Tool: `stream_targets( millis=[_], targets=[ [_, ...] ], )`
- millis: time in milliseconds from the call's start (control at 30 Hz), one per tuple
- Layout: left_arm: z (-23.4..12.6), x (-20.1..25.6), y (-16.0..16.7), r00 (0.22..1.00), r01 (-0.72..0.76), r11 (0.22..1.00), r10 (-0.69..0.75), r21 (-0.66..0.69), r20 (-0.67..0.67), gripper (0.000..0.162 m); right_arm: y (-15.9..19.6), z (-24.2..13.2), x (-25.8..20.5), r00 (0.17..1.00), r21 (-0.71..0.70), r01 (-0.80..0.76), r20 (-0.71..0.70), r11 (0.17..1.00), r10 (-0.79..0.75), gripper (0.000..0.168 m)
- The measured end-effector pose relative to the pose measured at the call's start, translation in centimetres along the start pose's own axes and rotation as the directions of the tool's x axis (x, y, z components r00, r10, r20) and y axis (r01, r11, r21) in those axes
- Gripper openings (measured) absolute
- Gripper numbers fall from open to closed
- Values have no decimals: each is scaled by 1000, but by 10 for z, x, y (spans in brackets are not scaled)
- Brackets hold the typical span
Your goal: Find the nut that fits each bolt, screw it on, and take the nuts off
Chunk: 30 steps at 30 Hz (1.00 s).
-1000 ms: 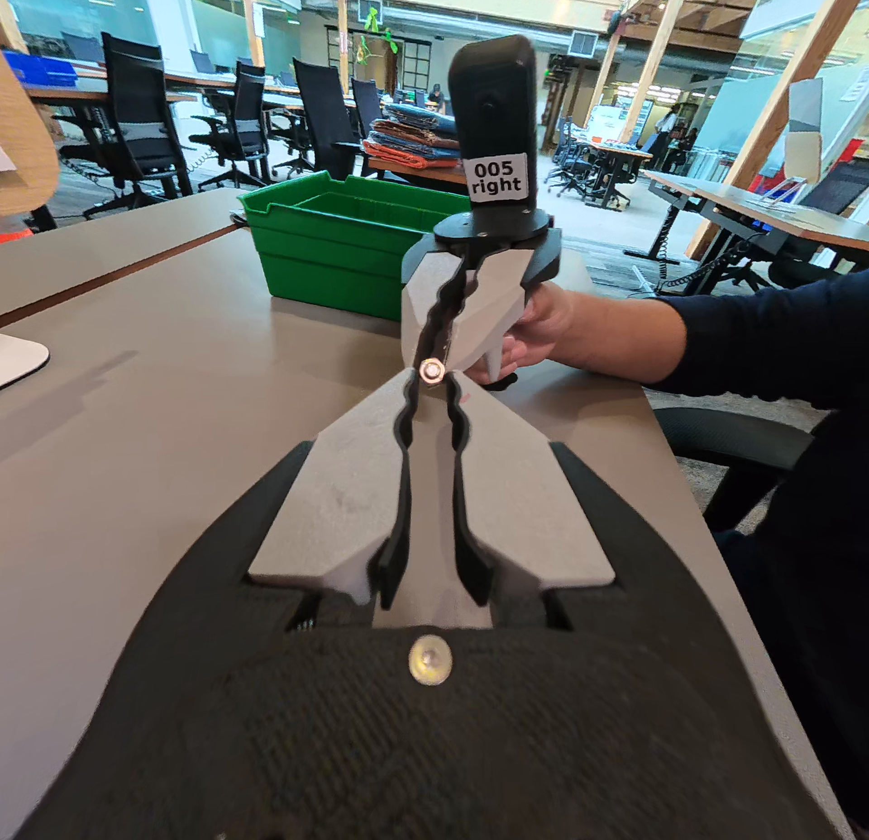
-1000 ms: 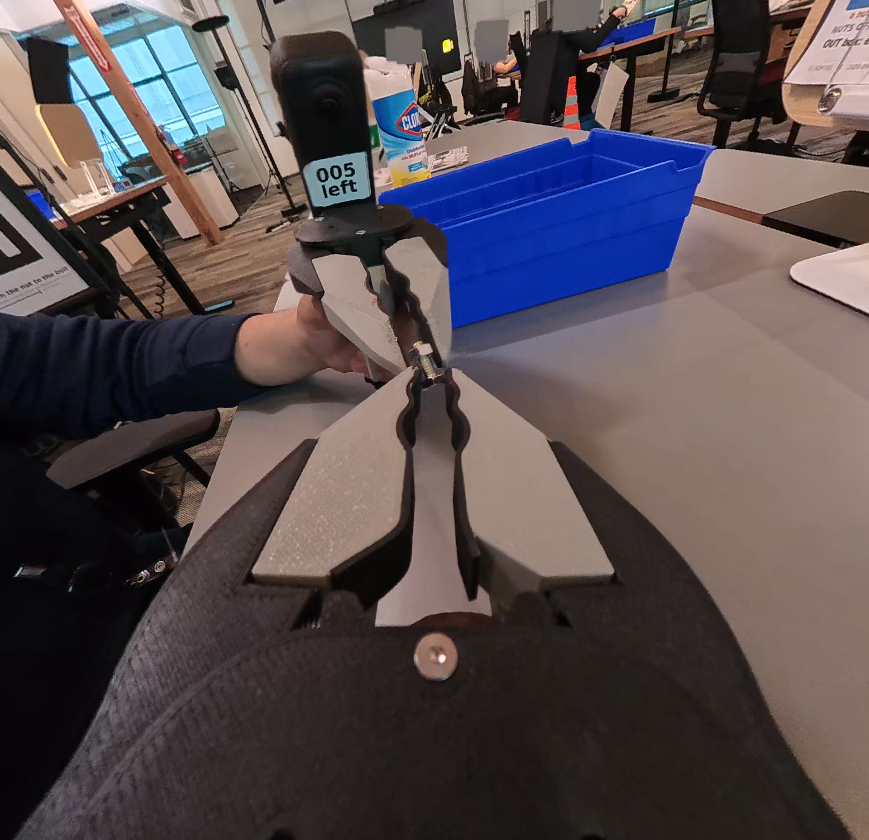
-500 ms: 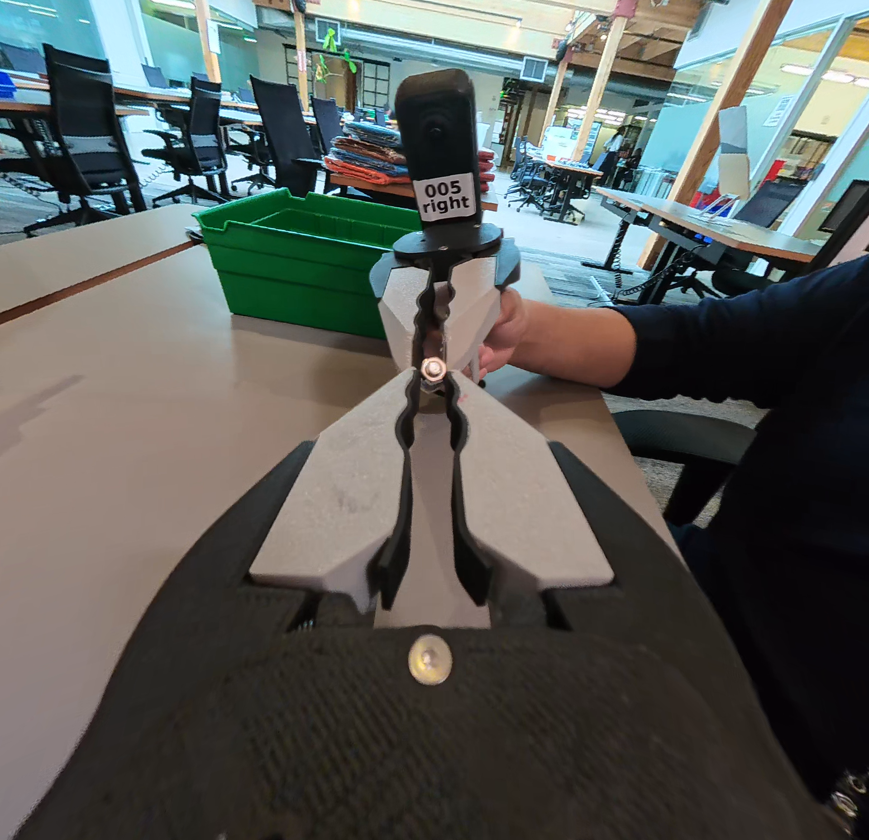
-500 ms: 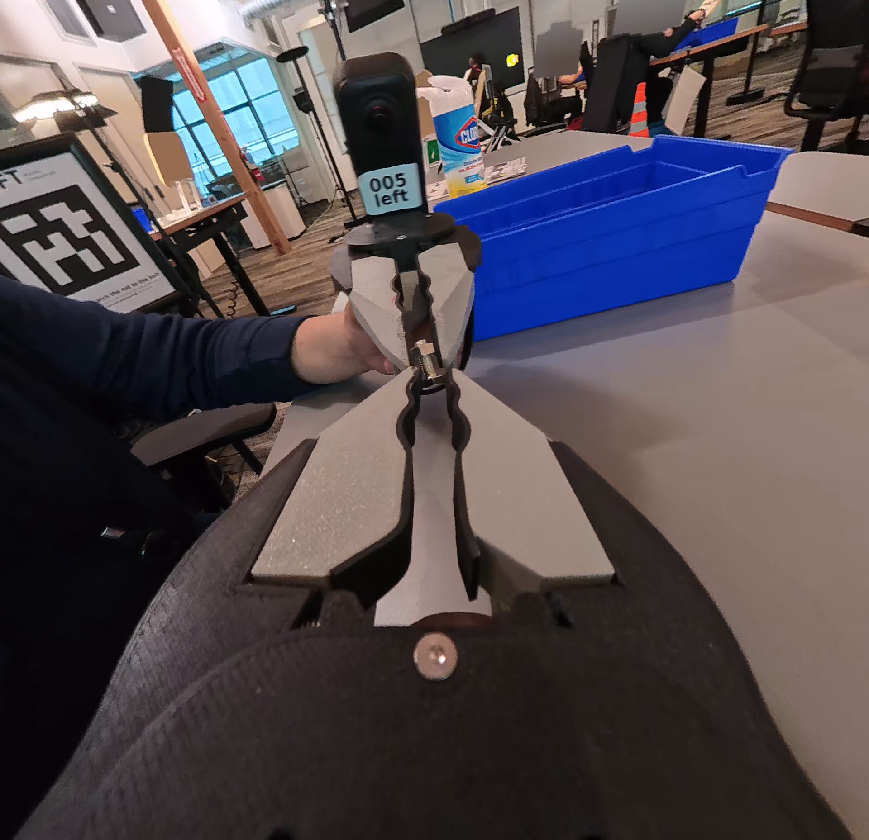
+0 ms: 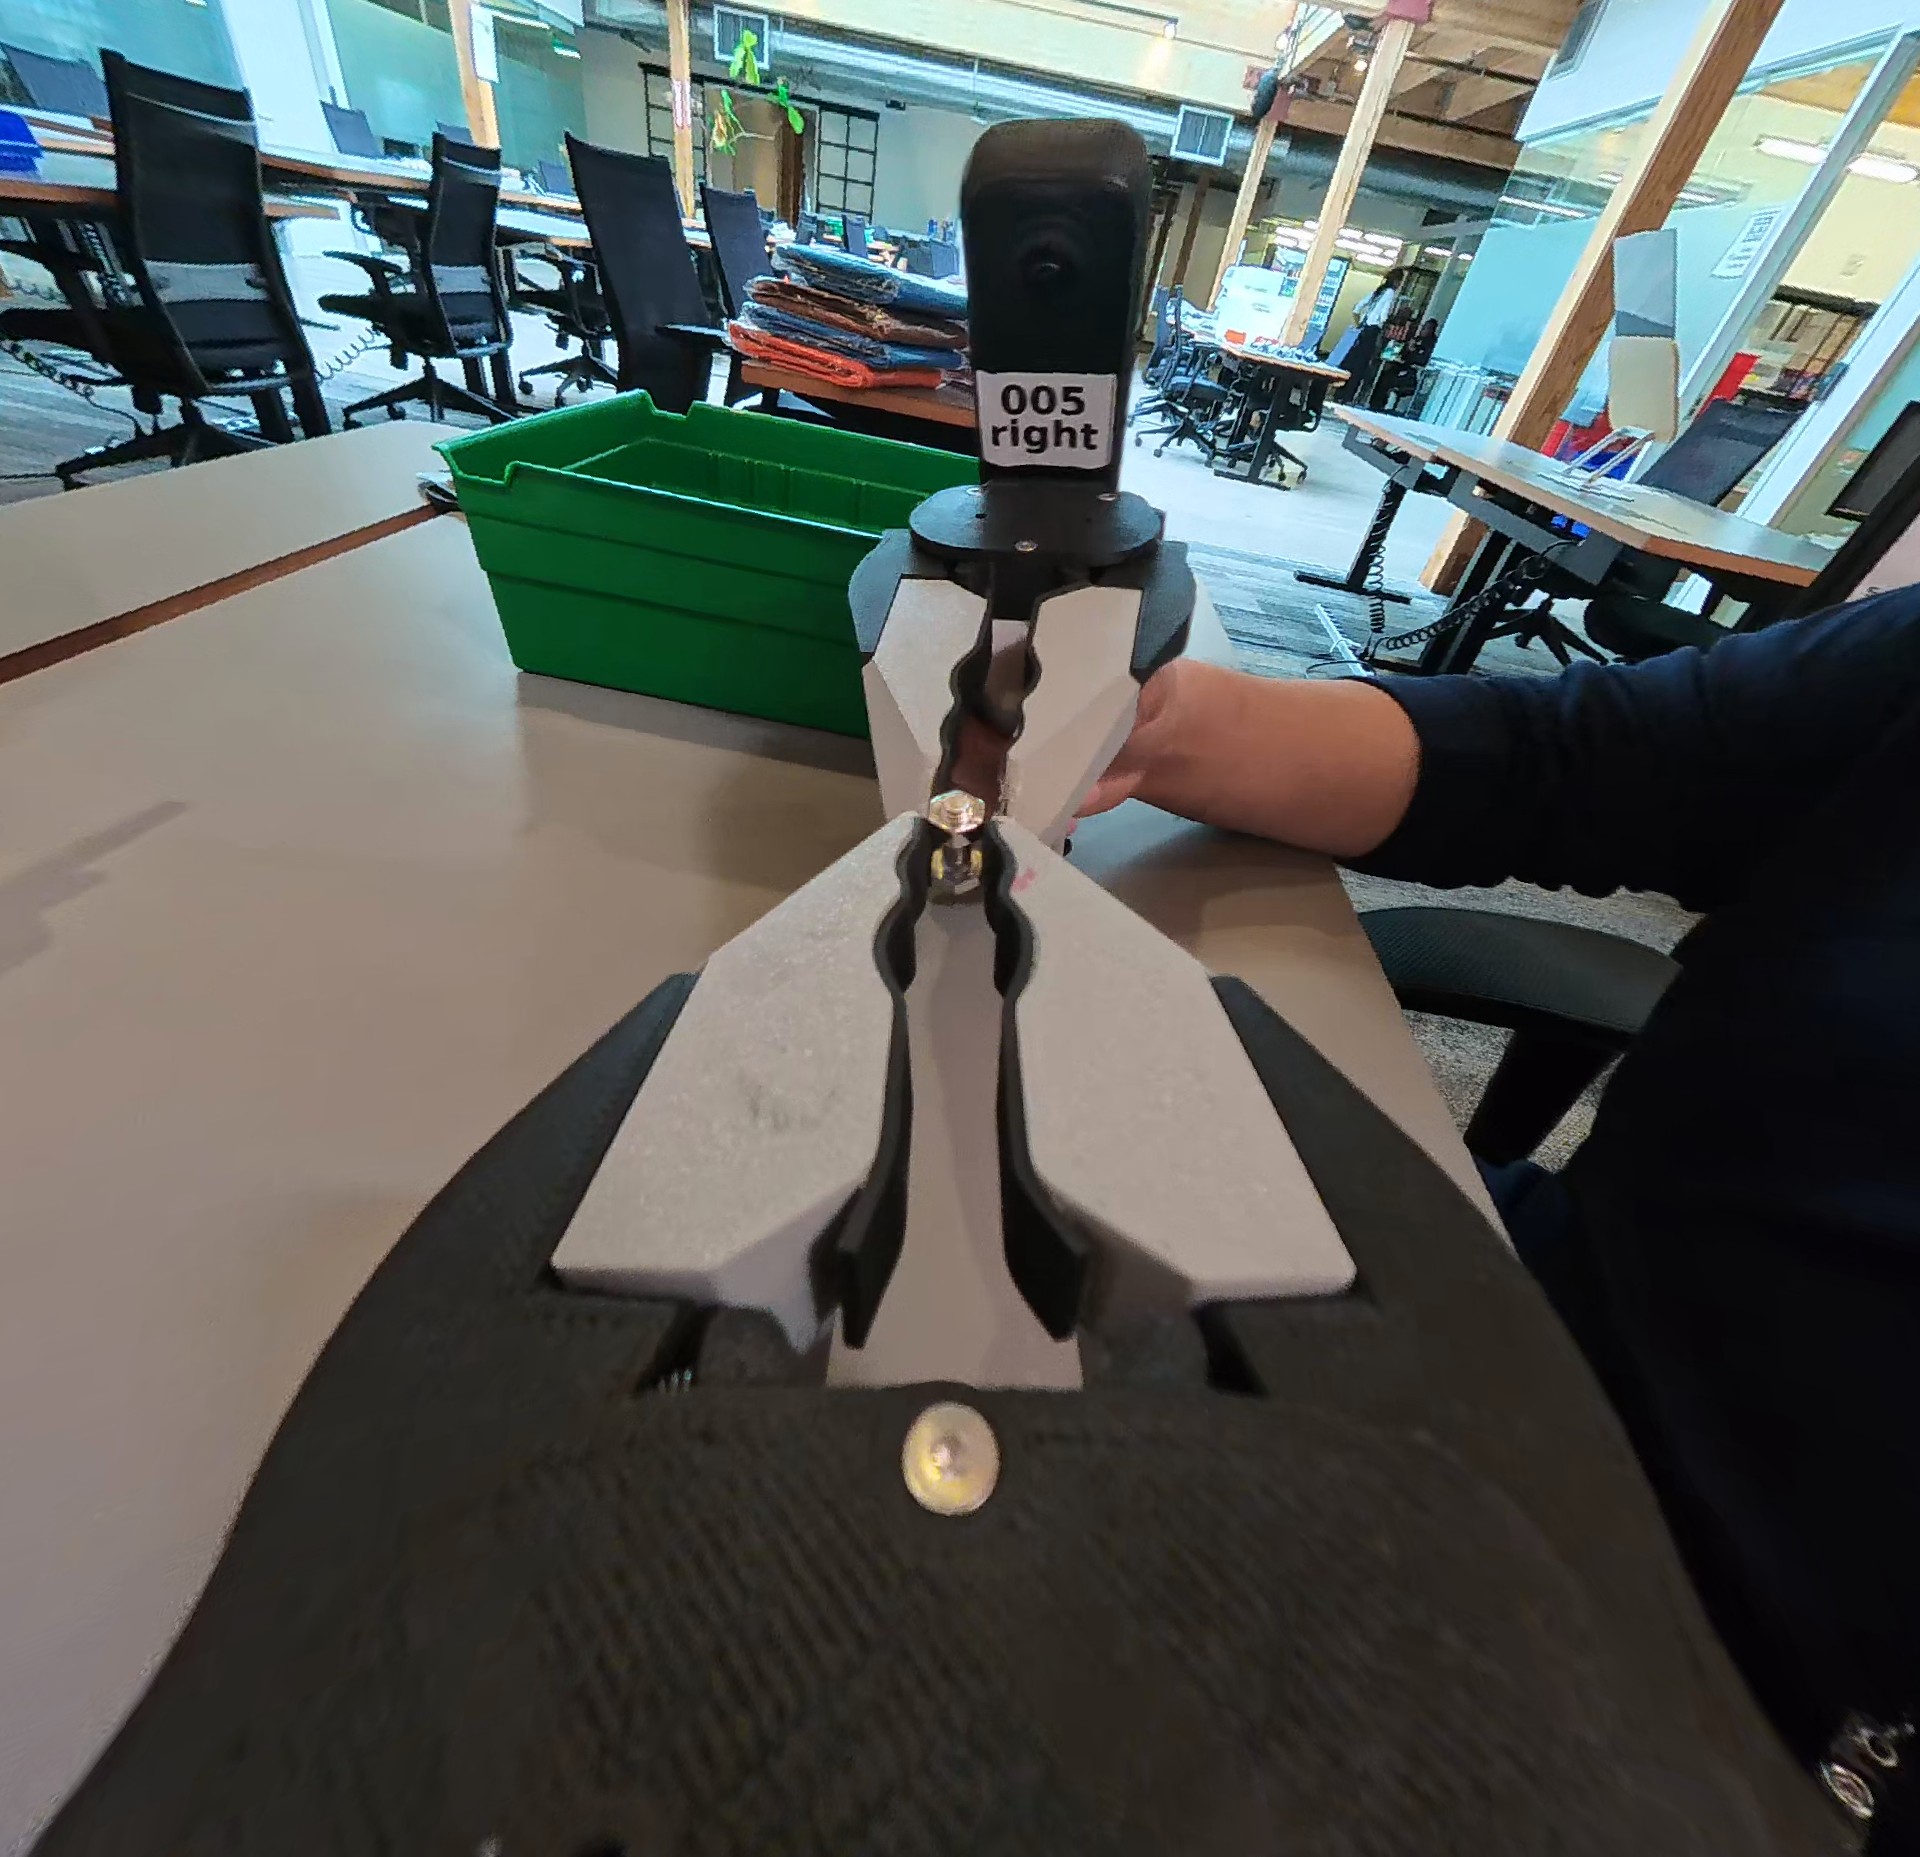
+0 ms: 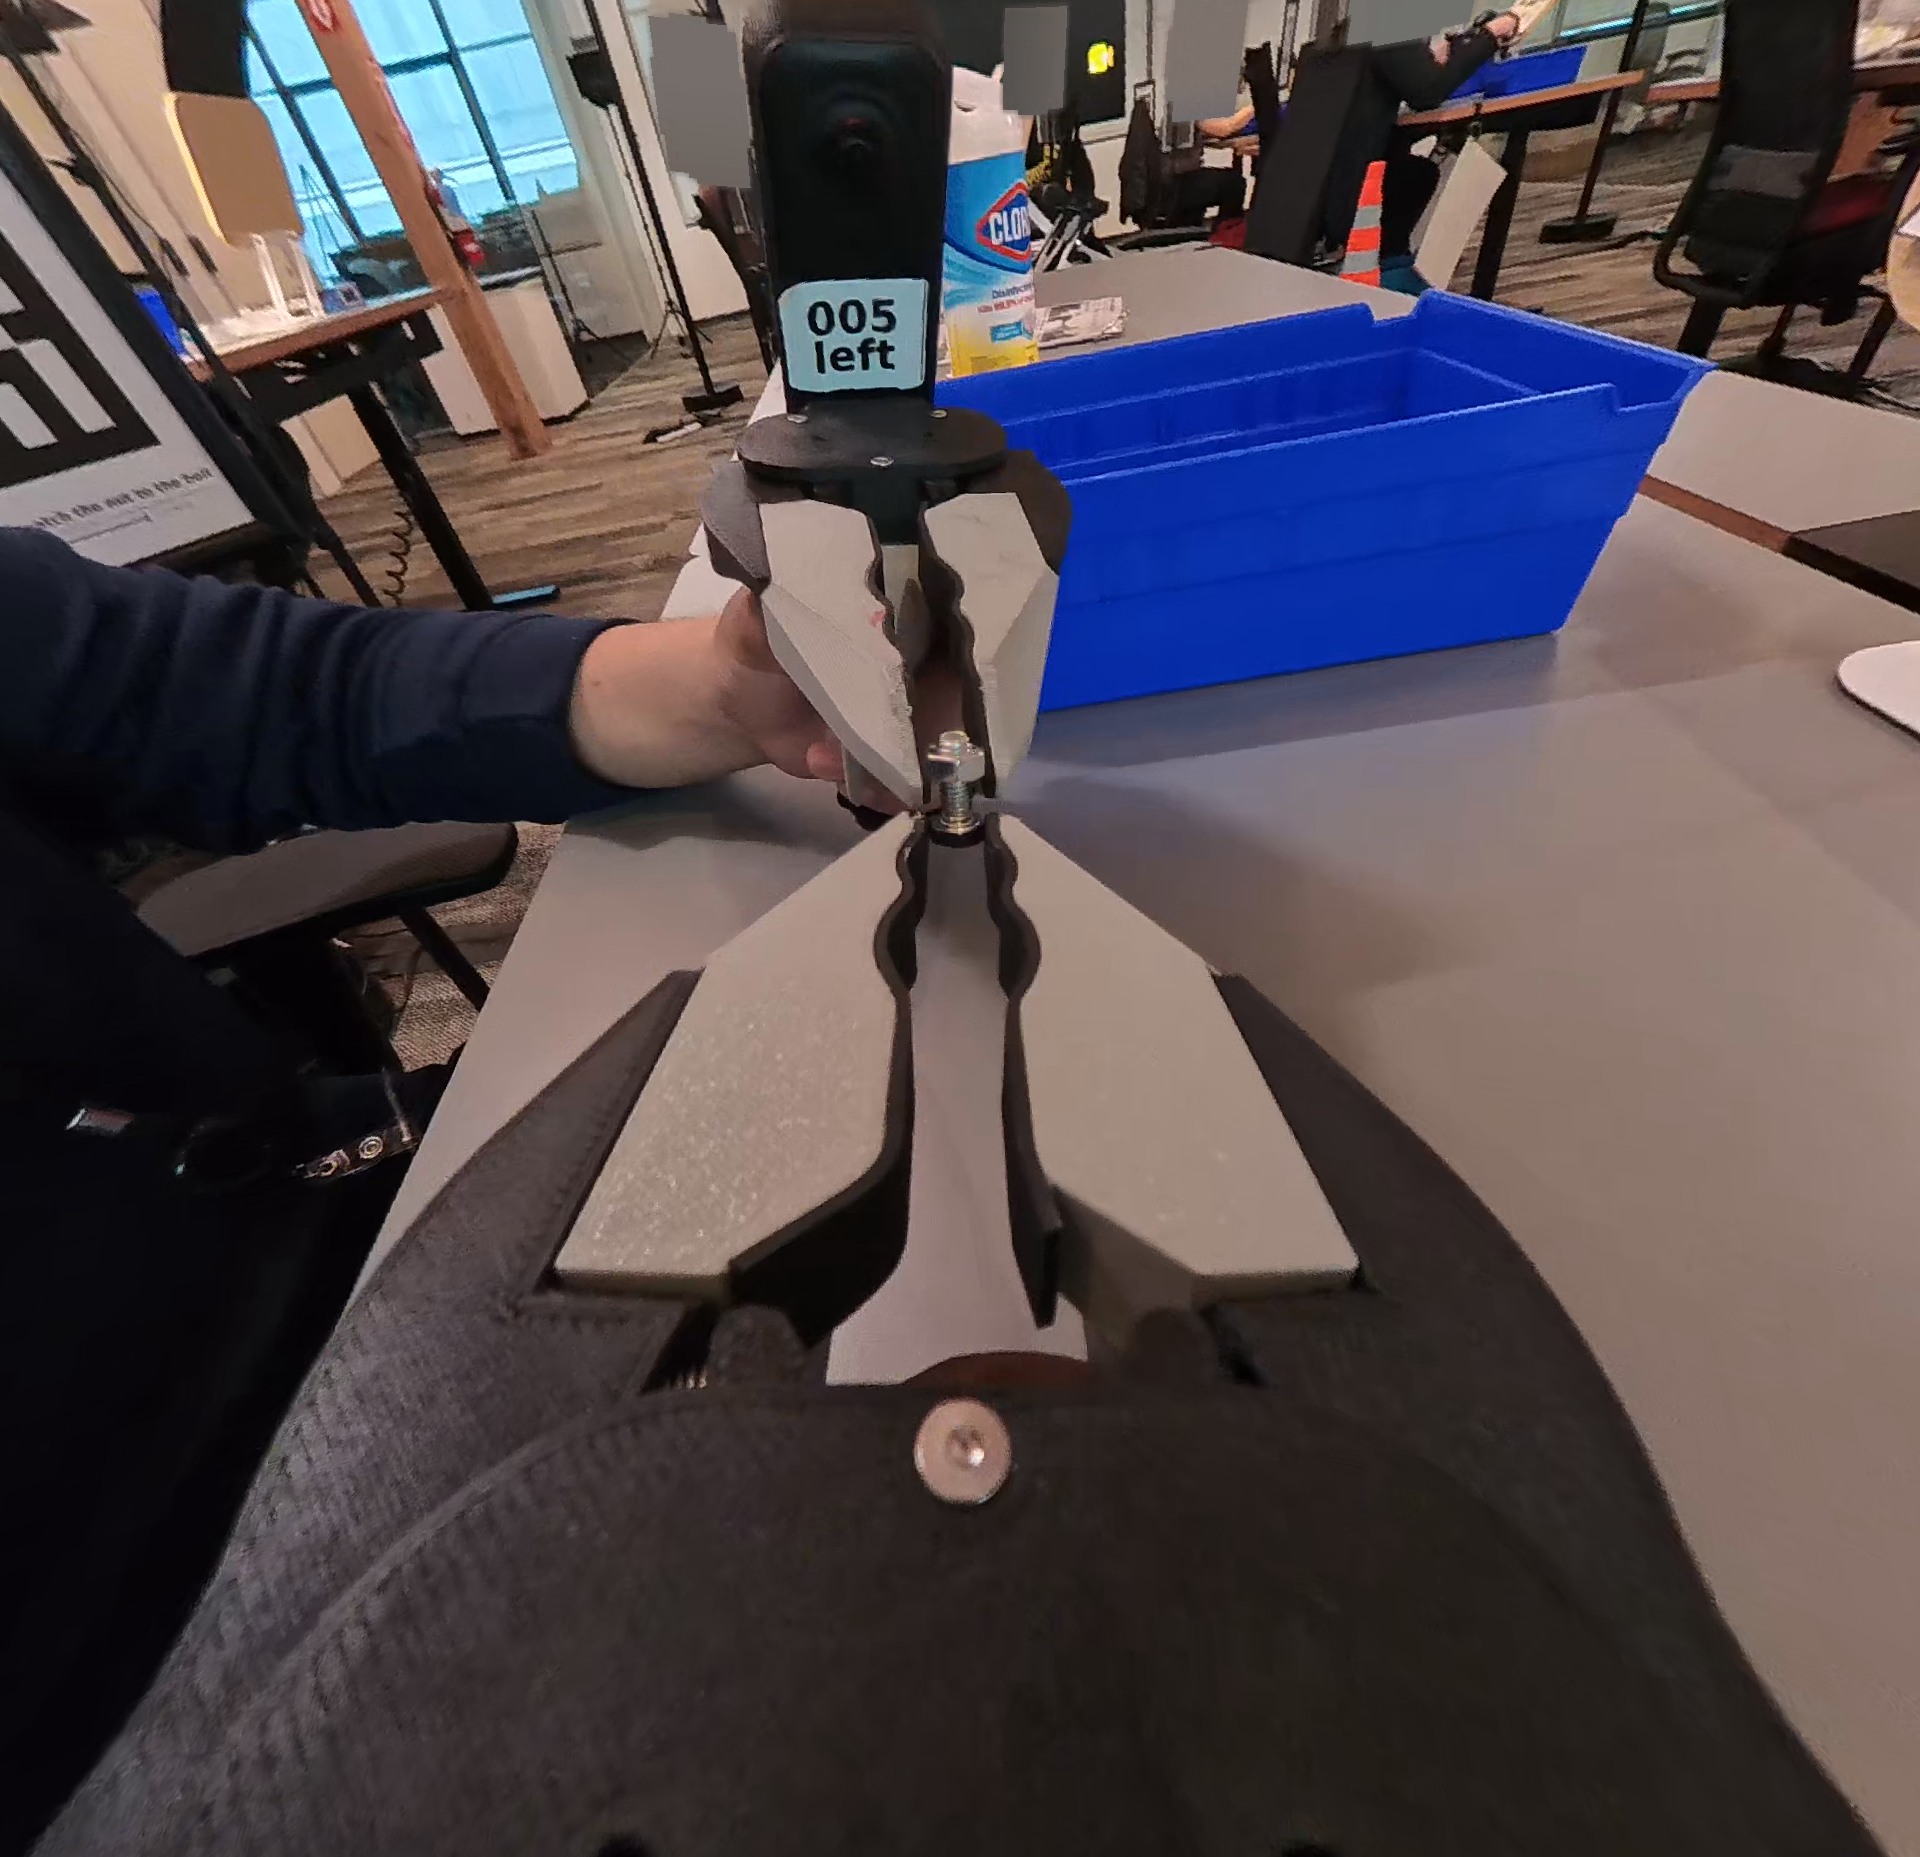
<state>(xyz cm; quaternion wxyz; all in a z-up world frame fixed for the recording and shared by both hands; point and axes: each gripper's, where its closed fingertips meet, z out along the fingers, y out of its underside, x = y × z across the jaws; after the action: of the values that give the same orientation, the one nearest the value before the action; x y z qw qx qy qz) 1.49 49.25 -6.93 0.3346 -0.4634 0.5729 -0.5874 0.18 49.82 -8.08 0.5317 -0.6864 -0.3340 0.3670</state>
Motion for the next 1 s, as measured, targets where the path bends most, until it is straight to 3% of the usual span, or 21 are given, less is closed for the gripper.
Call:
stream_targets(
  millis=[633, 767, 1000],
  targets=[
    [0, -6, 3, 998, 61, 998, -60, -9, 6, 7, 2, 4, 5, 993, -27, 72, -90, 997, -75, 7],
    [-3, -15, 7, 997, 25, 998, -21, -49, 81, 7, 4, 3, 8, 996, -40, 42, -83, 998, -45, 15],
    [0, -8, 9, 999, 45, 997, -43, -59, 30, 7, -14, -14, 13, 995, 49, 21, -99, 999, -16, 10]
  ],
)
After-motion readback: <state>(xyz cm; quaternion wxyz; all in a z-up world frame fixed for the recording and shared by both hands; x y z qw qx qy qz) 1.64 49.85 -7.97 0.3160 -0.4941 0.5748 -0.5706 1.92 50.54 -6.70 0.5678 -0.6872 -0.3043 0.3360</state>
